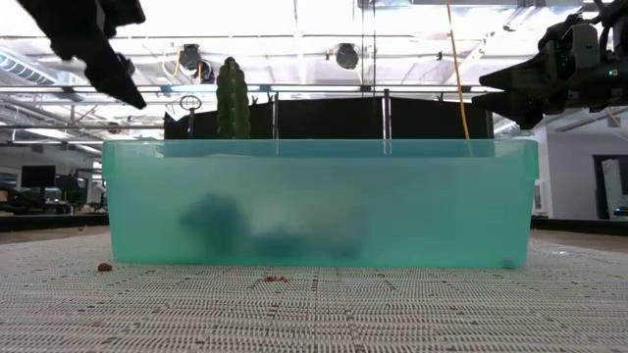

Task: Pick and place Granola Bars by type
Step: Return to Home Position

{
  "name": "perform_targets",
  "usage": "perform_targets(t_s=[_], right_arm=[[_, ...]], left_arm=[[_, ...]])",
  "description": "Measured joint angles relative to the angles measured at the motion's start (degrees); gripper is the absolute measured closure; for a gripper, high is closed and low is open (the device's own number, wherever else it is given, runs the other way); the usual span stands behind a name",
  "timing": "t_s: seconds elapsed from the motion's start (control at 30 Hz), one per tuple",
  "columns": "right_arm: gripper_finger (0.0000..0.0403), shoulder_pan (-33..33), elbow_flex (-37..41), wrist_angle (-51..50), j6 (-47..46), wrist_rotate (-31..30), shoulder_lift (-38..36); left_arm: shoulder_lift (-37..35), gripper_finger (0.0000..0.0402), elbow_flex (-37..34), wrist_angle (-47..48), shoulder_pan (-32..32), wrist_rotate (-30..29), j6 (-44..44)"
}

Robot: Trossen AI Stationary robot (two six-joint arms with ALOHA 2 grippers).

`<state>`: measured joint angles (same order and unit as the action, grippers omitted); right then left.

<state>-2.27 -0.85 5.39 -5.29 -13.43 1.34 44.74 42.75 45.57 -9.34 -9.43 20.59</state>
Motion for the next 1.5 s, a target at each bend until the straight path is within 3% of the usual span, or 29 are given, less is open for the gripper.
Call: perform_targets(t_s=[0.23, 0.53, 0.7, 0.97, 1.5], right_arm=[[0.0124, 0.0, 0.0, 0.0, 0.0, 0.0, 0.0], [0.0124, 0.0, 0.0, 0.0, 0.0, 0.0, 0.0], [0.0124, 0.0, 0.0, 0.0, 0.0, 0.0, 0.0], [0.0124, 0.0, 0.0, 0.0, 0.0, 0.0, 0.0], [0.0124, 0.0, 0.0, 0.0, 0.0, 0.0, 0.0]], left_arm=[[-8.4, 0.0023, -14.5, -13.9, -0.3, -4.1, -1.6], [-16.7, 0.0023, -25.9, -26.2, -3.4, -7.7, -6.4], [-20.5, 0.0022, -28.9, -26.3, -3.5, -11.9, -5.2], [-25.3, 0.0024, -32.1, -29.6, -4.9, -3.9, -12.2], [-34.0, 0.0025, -37.0, -29.8, -8.9, -5.1, -15.0]])
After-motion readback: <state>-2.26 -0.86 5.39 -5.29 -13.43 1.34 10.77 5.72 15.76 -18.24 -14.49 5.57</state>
